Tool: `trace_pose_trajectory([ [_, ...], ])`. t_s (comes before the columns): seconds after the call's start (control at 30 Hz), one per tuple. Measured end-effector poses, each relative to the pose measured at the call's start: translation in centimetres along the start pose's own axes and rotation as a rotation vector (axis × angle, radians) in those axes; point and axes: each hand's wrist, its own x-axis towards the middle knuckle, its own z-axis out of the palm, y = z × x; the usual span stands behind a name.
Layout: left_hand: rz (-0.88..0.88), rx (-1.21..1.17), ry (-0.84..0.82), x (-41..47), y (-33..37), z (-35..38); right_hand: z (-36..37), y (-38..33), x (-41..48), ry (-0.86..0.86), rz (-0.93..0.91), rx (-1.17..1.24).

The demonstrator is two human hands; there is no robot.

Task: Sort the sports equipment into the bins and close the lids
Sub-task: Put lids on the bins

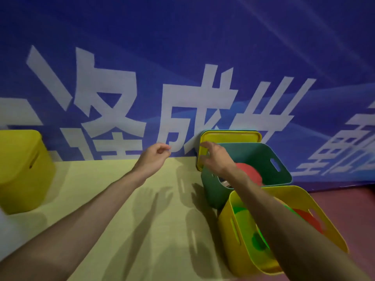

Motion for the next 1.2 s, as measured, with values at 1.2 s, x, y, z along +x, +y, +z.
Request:
trace_pose_trajectory([
  [1.2, -0.084, 0.373, -0.033, 23.1, 0.4, 18.1, 0.8, 21.7, 23.5, -0.007, -0.191, -0.263],
])
